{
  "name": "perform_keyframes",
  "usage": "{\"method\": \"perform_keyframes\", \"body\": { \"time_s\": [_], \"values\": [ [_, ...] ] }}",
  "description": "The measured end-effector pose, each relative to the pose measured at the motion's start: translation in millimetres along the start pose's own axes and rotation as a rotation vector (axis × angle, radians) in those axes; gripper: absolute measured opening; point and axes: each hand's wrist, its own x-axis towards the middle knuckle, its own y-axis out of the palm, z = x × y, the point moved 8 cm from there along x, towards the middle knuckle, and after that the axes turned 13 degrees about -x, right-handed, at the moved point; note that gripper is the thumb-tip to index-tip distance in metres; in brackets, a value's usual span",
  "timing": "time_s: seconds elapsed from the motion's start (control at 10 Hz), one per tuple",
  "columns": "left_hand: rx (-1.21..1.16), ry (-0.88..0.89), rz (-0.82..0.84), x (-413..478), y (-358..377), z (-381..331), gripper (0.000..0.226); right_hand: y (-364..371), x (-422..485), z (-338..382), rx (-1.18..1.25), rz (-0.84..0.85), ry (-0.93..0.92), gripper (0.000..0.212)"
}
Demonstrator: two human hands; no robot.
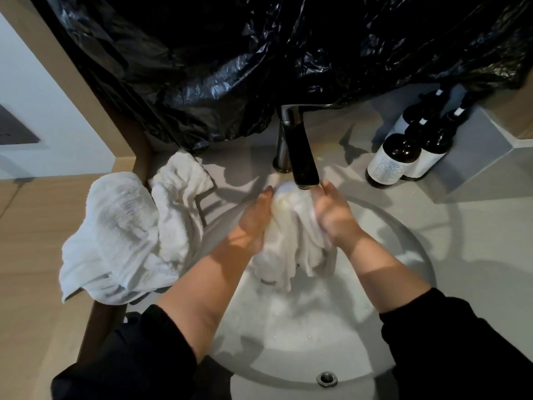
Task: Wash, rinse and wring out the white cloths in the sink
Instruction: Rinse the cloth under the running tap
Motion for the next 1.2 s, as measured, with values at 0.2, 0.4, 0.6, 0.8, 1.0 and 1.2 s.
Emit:
{"method": "perform_keyframes", "body": {
  "time_s": [0.2, 0.4, 0.6, 0.8, 1.0, 1.2],
  "values": [
    [0.131, 0.067, -0.041, -4.0, 6.4, -3.8, 0.032, 8.9, -25.2, 16.2, -0.501, -0.189, -0.36, 0.032],
    [0.222, -0.017, -0.073, -8.1, 5.2, 0.9, 0.021, -8.4, -12.5, -29.0, 0.014, 0.079, -0.005, 0.022],
    [0.052, -0.025, -0.174, -6.4, 12.2, 8.2, 0.04, 0.1, -40.9, 13.4, -0.442, -0.223, -0.335, 0.035],
    [0.237, 0.195, -0.218, 13.7, -8.3, -14.9, 0.01, 19.9, -18.5, -41.0, 0.377, 0.318, 0.177, 0.062],
    [0.062, 0.016, 0.048, 3.6, 9.5, 0.2, 0.028, 6.3, -32.0, -7.9, 0.283, 0.104, -0.128, 0.036],
    [0.365, 0.182, 0.19, -18.0, 17.8, -0.1, 0.069, -18.3, -29.1, -37.3, 0.534, 0.102, 0.198, 0.032]
  ]
}}
